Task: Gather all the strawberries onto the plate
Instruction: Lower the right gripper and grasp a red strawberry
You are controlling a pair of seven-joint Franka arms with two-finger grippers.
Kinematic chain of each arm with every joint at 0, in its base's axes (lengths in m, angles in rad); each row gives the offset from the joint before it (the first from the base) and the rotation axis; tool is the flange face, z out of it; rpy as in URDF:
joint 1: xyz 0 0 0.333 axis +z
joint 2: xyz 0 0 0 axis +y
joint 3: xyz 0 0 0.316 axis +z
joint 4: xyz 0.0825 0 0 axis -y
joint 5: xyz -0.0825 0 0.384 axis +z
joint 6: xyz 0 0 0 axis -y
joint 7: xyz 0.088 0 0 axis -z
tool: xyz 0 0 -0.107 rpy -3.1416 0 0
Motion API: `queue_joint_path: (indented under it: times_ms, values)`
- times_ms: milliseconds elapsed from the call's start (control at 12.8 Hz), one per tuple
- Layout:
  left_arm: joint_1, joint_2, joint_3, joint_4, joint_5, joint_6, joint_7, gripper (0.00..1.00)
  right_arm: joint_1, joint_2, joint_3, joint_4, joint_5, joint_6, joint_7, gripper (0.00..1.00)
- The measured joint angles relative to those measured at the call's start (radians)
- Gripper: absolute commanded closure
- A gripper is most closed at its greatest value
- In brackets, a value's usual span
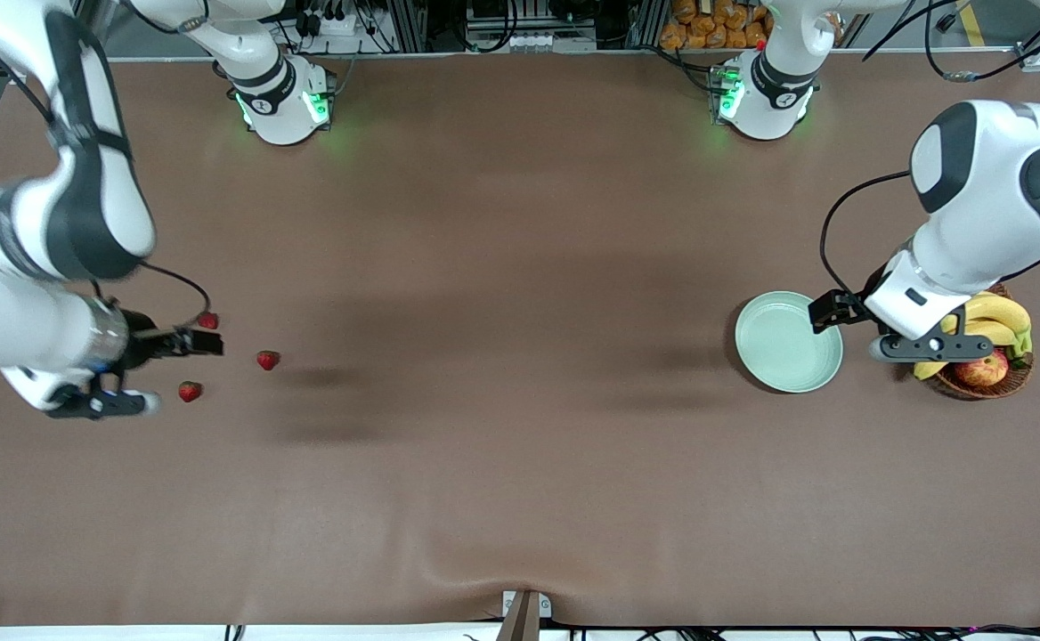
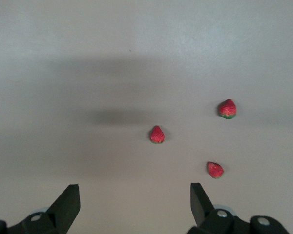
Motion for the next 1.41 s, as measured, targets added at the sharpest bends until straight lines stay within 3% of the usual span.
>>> queue_joint_path:
  times_ms: [313,626,1174,1252,1331,1409]
  values:
    - [0.000,0.020,-0.005,-0.001,0.000,0.008,0.000,0.00,0.047,0.103,0.002,-0.103,0.003,0.208,0.121,0.00]
    - [-0.009,0.023,-0.023,-0.002,0.000,0.008,-0.046,0.00,0.052,0.105,-0.003,-0.259,0.003,0.395,0.138,0.00]
    - [-0.016,0.039,-0.056,-0.005,0.000,0.032,-0.138,0.00,0.009,0.103,-0.012,-0.411,0.003,0.552,0.138,0.00]
    - [-0.020,0.042,-0.057,-0.005,0.000,0.037,-0.149,0.00,0.007,0.103,-0.012,-0.426,0.003,0.563,0.138,0.18]
    - [-0.025,0.046,-0.059,-0.006,0.000,0.045,-0.162,0.00,0.007,0.103,-0.012,-0.433,0.003,0.566,0.138,0.46]
    - [-0.029,0.051,-0.060,-0.007,0.000,0.055,-0.172,0.00,0.006,0.103,-0.012,-0.435,0.003,0.566,0.138,0.63]
